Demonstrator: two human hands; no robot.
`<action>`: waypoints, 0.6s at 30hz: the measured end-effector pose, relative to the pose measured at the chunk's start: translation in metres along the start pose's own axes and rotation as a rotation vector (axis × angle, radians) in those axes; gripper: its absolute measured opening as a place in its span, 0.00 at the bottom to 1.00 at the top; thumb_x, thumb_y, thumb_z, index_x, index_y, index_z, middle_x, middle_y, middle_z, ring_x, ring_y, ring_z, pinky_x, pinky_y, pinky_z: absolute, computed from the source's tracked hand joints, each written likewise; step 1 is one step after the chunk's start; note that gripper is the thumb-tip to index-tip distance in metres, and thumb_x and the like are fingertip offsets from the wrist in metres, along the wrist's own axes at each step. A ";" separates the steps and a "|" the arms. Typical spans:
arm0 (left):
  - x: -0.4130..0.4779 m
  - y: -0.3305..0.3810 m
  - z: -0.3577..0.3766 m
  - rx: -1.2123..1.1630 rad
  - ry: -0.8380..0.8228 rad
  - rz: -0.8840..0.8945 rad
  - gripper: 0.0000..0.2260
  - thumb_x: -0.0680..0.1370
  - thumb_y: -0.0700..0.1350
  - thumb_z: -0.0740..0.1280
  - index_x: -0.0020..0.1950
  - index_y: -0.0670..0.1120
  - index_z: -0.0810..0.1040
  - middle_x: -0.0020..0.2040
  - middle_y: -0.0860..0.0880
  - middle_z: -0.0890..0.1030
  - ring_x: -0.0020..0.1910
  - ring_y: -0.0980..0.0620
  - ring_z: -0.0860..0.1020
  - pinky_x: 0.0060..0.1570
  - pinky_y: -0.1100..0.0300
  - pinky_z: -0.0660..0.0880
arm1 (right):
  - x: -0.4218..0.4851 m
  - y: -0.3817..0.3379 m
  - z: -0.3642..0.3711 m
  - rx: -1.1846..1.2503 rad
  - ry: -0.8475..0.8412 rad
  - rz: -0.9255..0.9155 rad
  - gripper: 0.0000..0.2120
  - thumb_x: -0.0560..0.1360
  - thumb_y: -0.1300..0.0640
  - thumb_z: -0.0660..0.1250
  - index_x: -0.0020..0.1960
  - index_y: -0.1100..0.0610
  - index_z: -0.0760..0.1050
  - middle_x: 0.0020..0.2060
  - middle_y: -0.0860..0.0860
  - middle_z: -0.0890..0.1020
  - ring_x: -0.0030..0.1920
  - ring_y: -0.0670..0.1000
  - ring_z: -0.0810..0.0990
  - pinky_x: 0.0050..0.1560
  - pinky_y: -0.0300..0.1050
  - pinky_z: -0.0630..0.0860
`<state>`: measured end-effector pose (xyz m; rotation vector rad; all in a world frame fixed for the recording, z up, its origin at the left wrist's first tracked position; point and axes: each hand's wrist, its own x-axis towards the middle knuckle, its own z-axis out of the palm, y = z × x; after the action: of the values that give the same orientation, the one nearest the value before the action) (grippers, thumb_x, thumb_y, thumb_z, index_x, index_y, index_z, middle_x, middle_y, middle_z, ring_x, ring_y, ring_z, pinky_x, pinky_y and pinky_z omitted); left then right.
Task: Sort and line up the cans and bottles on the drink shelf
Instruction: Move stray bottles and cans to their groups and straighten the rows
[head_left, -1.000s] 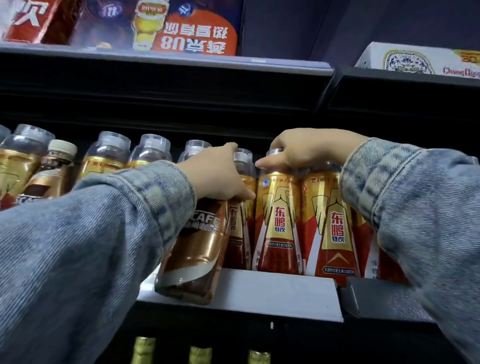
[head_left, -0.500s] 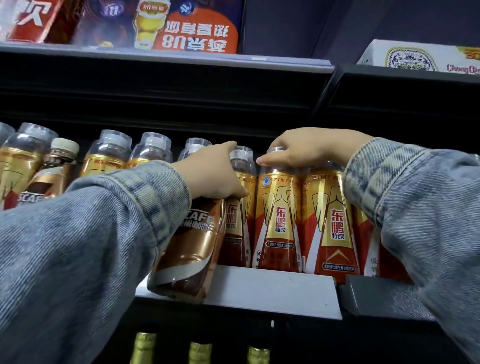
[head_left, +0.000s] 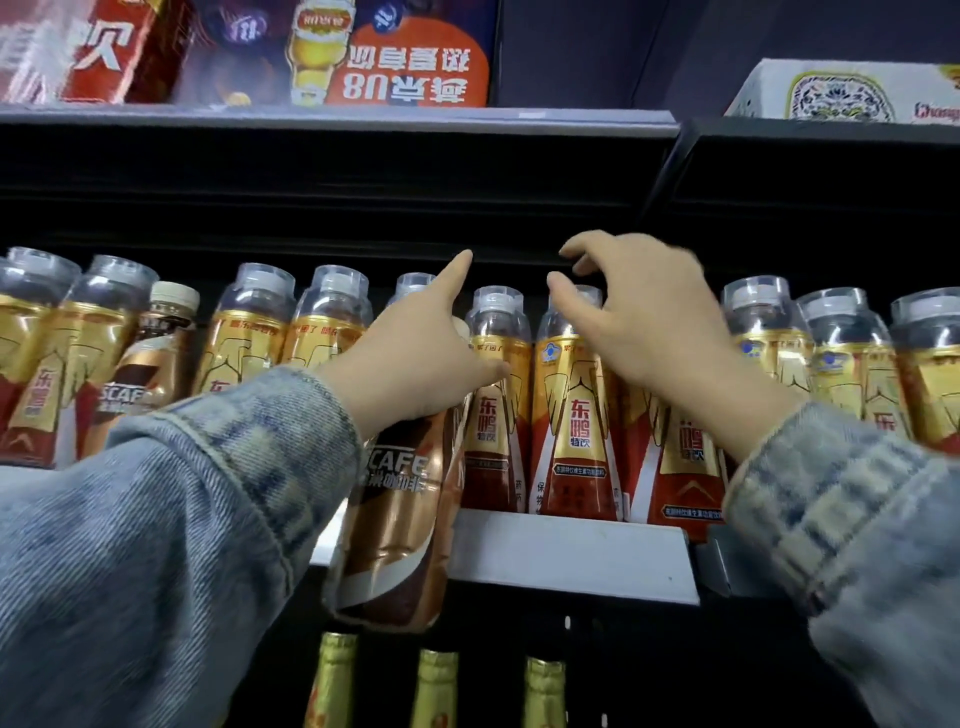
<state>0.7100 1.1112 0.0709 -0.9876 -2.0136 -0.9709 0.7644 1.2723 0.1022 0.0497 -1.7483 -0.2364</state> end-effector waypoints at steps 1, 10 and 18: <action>-0.002 0.000 -0.001 -0.031 0.027 0.020 0.43 0.73 0.50 0.71 0.78 0.54 0.44 0.32 0.62 0.61 0.29 0.67 0.61 0.25 0.82 0.65 | -0.012 -0.012 -0.003 0.202 0.010 0.040 0.17 0.77 0.44 0.58 0.60 0.50 0.75 0.49 0.44 0.80 0.49 0.43 0.77 0.50 0.36 0.70; -0.032 0.022 -0.009 -0.310 0.205 0.055 0.35 0.76 0.46 0.67 0.77 0.57 0.51 0.55 0.57 0.75 0.32 0.59 0.74 0.23 0.74 0.68 | -0.124 -0.101 -0.029 1.034 -0.573 0.593 0.40 0.62 0.39 0.74 0.68 0.37 0.58 0.54 0.34 0.76 0.55 0.37 0.77 0.58 0.39 0.73; -0.068 0.081 0.008 -0.564 0.000 0.215 0.38 0.74 0.57 0.67 0.77 0.57 0.49 0.54 0.58 0.73 0.42 0.64 0.74 0.33 0.78 0.67 | -0.174 -0.098 -0.095 0.950 -0.242 0.792 0.12 0.65 0.56 0.77 0.48 0.51 0.80 0.40 0.47 0.86 0.40 0.43 0.84 0.39 0.33 0.77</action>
<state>0.8093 1.1300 0.0374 -1.4612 -1.6124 -1.4501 0.8805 1.1924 -0.0681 0.0115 -1.8354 1.2066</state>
